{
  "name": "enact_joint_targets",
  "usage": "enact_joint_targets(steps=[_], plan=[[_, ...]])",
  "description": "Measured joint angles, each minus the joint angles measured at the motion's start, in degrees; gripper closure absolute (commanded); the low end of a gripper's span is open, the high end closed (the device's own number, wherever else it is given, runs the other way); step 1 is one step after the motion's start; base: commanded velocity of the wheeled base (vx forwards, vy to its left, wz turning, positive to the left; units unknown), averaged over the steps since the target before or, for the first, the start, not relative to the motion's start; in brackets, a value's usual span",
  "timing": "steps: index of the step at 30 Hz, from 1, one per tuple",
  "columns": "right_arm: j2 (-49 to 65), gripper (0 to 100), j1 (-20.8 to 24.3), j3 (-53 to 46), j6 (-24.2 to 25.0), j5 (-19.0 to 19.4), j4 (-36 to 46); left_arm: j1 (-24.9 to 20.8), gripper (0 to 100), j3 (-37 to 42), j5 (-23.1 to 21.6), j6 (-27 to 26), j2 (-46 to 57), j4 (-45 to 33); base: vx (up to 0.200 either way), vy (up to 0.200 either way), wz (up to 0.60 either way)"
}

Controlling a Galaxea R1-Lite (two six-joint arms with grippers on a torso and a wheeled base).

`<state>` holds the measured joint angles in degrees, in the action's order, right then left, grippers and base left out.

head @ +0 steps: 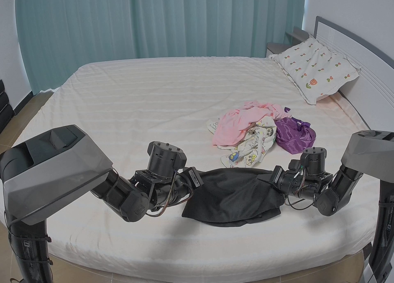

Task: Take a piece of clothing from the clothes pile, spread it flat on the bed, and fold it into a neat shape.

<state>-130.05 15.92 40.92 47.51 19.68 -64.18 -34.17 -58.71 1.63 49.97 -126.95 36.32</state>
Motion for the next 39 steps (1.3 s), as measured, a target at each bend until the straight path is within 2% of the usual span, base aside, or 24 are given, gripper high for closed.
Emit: enact_joint_targets(steps=[9,18,19,20,24,29,39], plan=[[0.65,100,-0.10,-0.35,-0.11,-0.35,0.74,-0.37,100,-0.13,-0.20,0.12,-0.15,-2.00,0.000,-0.200,0.00],[0.78,100,-0.05,-0.71,-0.51,-0.44,1.45,-0.63,100,0.02,-0.13,0.11,-1.55,-2.16,0.000,0.000,0.00],[0.72,0,-0.02,-0.74,-0.54,-0.41,1.87,-0.61,100,0.13,-0.11,0.11,-1.83,-2.18,0.000,0.000,0.00],[0.59,0,0.01,-0.72,-0.57,-0.39,2.22,-0.52,0,0.26,-0.09,0.11,-2.07,-2.18,0.000,0.000,0.00],[-0.22,0,0.11,-0.55,-2.51,-0.41,2.71,-0.23,0,1.30,-0.05,0.06,-2.71,-2.11,0.000,0.000,0.00],[-1.51,0,-0.55,-1.46,-8.81,-0.39,2.49,1.21,0,1.74,0.13,-0.10,-4.00,-1.50,0.000,0.000,0.00],[-3.52,0,-4.74,0.45,-8.89,0.09,2.30,3.91,0,-2.39,0.46,-0.07,-9.22,-1.21,0.000,0.000,0.00]])
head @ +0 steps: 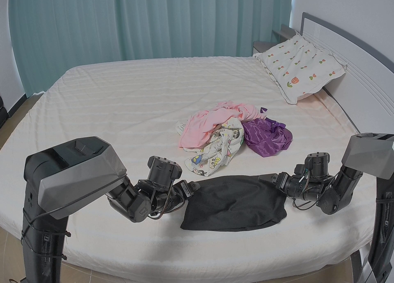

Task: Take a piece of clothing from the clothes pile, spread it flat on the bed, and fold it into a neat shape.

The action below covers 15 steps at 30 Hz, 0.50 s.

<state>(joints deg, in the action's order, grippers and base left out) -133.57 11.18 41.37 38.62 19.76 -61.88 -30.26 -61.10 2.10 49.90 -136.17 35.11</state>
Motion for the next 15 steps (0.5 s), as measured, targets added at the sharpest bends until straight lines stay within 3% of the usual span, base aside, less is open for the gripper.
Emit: enact_joint_targets(steps=[4,5,11,15], plan=[[-0.66,0,-0.57,1.16,3.88,0.13,-0.04,0.02,0,-2.77,0.01,0.20,-1.62,-0.18,0.000,0.000,0.00],[-0.74,0,-0.68,1.48,5.52,0.35,-0.04,0.02,100,-3.60,0.04,0.49,-2.01,-0.29,0.000,0.000,0.00],[-0.61,0,-1.05,2.22,8.13,2.21,-0.09,-0.17,100,-9.07,0.94,4.05,-4.18,-0.73,0.000,0.000,0.00],[-0.46,0,-1.18,2.26,8.29,2.54,-0.20,-0.24,100,-12.02,5.86,4.49,-5.97,-0.95,0.000,0.000,0.00]])
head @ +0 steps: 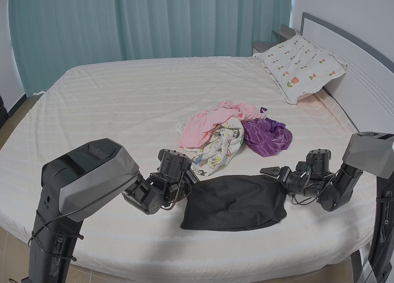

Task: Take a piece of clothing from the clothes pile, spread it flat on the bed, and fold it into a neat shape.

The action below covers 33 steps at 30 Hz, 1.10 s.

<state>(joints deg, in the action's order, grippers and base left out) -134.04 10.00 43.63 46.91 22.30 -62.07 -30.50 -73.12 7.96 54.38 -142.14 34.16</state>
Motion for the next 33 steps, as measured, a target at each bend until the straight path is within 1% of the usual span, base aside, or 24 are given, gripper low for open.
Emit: enact_joint_targets(steps=[2,4,7,8,12,13,15,19,22,25,28,31,33], plan=[[0.05,0,-0.02,-0.02,0.05,0.06,-0.09,0.13,100,-1.40,2.57,0.20,-0.89,0.24,0.000,0.000,0.00],[0.11,0,-0.07,-0.13,0.00,0.04,-0.17,0.35,100,-2.21,4.11,0.38,-1.57,1.26,0.000,0.000,0.00],[0.13,0,0.04,-0.63,-0.99,0.04,-0.22,0.51,100,-2.82,4.77,0.41,-2.32,3.67,0.000,0.000,0.00],[0.13,0,0.04,-0.83,-1.85,0.04,-0.24,0.51,100,-2.88,4.79,0.39,-2.51,4.43,0.000,0.000,0.00],[-0.12,0,0.04,-2.21,-8.13,0.17,-0.17,0.77,100,-2.84,4.84,0.22,-3.41,7.58,0.000,0.000,0.00],[-0.28,0,0.06,-2.67,-9.34,0.30,-0.13,0.88,0,-2.76,4.84,0.16,-3.69,8.05,0.000,0.000,0.00],[-0.61,0,0.15,-3.45,-10.70,0.63,-0.09,1.06,0,-2.67,4.84,0.06,-4.25,8.67,0.000,0.000,0.00],[-1.07,0,0.37,-4.63,-11.65,0.79,-0.06,1.48,0,-2.57,4.92,0.06,-5.02,9.22,0.000,0.000,0.00],[-1.13,0,0.15,-5.77,-14.29,0.96,-0.06,1.73,0,-2.16,5.03,0.13,-5.21,10.34,0.000,0.000,0.00],[-1.22,0,0.04,-6.90,-16.77,1.49,-0.09,2.28,0,0.16,4.97,0.28,-4.85,12.48,0.000,0.000,0.00],[-1.38,0,-0.13,-7.75,-18.48,1.95,-0.13,2.91,0,5.05,3.75,0.30,-3.80,17.92,0.000,0.000,0.00],[-1.46,0,-0.27,-8.41,-19.41,2.28,-0.20,3.39,0,11.48,1.21,0.17,-2.51,26.11,0.000,0.000,0.00],[-1.50,0,-0.40,-8.74,-19.81,2.44,-0.22,3.66,0,16.29,-0.96,0.00,-1.57,30.16,0.000,0.000,0.00]])
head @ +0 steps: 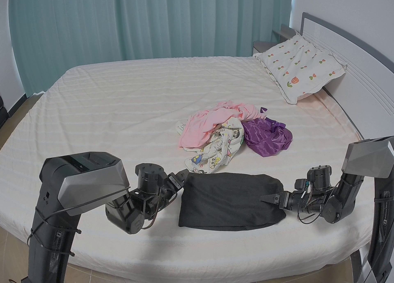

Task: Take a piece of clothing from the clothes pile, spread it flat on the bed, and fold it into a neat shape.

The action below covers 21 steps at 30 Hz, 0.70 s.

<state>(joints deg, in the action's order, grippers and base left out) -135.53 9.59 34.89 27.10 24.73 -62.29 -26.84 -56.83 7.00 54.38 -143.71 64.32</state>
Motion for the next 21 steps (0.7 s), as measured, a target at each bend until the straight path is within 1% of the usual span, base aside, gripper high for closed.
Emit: enact_joint_targets(steps=[5,8,9,12,15,21], plan=[[-0.07,0,-0.67,-0.68,-0.91,0.33,-0.09,0.04,0,12.52,-9.31,-0.51,2.67,9.67,0.000,0.000,0.00],[-0.07,0,-1.06,-0.88,-1.27,0.55,-0.09,-0.09,0,18.52,-14.93,-0.73,4.16,15.93,0.000,0.000,0.00],[-0.07,0,-1.17,-0.94,-1.34,0.63,-0.09,-0.20,0,20.09,-16.06,-0.79,4.60,17.14,0.000,0.000,0.00],[-0.07,0,-1.39,-1.07,-1.51,0.88,-0.11,-0.57,0,24.28,-17.69,-1.01,5.86,20.15,0.000,0.000,0.00],[-0.02,0,-1.39,-1.29,-1.67,0.99,-0.33,-1.33,0,26.33,-18.15,-1.15,6.84,20.70,-0.200,0.000,0.00],[0.06,0,-1.37,-1.57,-1.68,0.99,-1.50,-2.58,0,26.22,-18.21,-1.76,7.24,19.43,-0.200,0.000,0.00]])
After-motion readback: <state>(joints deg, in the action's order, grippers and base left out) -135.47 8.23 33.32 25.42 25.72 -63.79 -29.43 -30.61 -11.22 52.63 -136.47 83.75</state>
